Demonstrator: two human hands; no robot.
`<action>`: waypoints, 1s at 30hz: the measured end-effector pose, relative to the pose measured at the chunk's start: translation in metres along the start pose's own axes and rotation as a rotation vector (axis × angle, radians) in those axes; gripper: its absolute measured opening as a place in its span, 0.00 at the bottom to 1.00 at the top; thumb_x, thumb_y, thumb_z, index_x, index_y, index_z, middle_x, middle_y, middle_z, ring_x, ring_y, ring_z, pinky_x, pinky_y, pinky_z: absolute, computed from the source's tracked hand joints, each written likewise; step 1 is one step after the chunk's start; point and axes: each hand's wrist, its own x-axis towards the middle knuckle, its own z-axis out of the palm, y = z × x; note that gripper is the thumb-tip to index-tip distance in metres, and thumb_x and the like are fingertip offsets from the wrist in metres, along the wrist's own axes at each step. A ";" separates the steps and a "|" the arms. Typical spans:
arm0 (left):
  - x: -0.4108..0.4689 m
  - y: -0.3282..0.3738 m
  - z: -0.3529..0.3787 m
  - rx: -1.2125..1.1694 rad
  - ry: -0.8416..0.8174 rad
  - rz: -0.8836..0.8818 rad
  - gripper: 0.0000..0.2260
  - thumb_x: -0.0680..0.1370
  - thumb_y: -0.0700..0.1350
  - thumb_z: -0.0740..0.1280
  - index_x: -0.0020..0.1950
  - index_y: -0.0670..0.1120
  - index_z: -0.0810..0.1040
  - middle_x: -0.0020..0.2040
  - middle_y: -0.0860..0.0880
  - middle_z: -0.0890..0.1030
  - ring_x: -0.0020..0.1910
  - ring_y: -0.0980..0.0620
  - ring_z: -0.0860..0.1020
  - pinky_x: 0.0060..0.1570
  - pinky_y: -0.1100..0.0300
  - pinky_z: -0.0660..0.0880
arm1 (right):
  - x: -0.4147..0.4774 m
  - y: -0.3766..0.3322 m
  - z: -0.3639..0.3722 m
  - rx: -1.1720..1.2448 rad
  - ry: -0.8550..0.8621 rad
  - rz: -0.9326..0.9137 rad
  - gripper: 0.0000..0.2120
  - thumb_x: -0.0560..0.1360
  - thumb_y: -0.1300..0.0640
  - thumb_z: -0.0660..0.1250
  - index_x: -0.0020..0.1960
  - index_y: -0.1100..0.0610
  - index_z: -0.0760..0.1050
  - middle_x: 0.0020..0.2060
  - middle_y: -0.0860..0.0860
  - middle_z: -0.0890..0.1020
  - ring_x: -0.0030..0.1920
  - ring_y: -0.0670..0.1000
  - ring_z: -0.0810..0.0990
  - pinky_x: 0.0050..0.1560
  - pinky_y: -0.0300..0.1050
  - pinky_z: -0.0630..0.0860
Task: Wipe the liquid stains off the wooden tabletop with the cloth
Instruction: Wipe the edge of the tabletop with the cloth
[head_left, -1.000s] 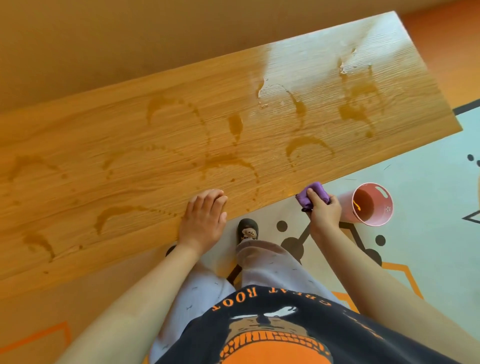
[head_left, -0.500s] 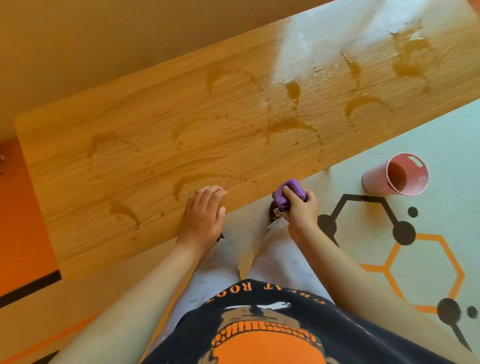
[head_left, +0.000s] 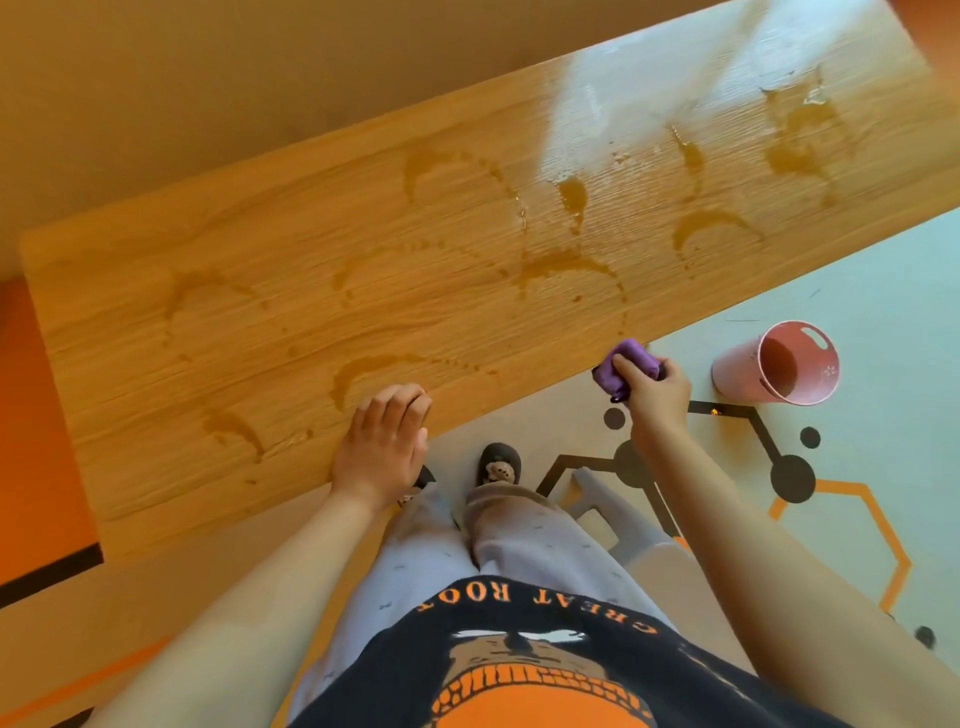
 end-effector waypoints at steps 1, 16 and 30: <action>0.000 0.000 0.000 0.007 -0.001 0.002 0.18 0.74 0.47 0.57 0.63 0.43 0.67 0.62 0.45 0.68 0.62 0.43 0.67 0.59 0.49 0.64 | 0.007 -0.002 -0.004 0.012 0.011 0.005 0.09 0.72 0.60 0.71 0.47 0.57 0.72 0.39 0.53 0.78 0.41 0.51 0.77 0.42 0.43 0.76; 0.003 0.000 0.000 0.002 0.049 0.018 0.17 0.74 0.46 0.57 0.62 0.44 0.68 0.61 0.46 0.68 0.61 0.44 0.67 0.60 0.51 0.63 | -0.079 0.041 0.066 0.147 -0.362 0.264 0.05 0.72 0.62 0.70 0.44 0.59 0.73 0.38 0.57 0.78 0.41 0.53 0.77 0.43 0.47 0.73; -0.085 -0.027 -0.038 -0.326 0.192 -0.234 0.22 0.76 0.42 0.64 0.70 0.41 0.65 0.68 0.42 0.71 0.70 0.43 0.66 0.70 0.52 0.61 | -0.103 0.079 0.098 0.489 -0.315 0.203 0.03 0.77 0.64 0.62 0.50 0.62 0.70 0.34 0.54 0.73 0.35 0.47 0.77 0.46 0.42 0.75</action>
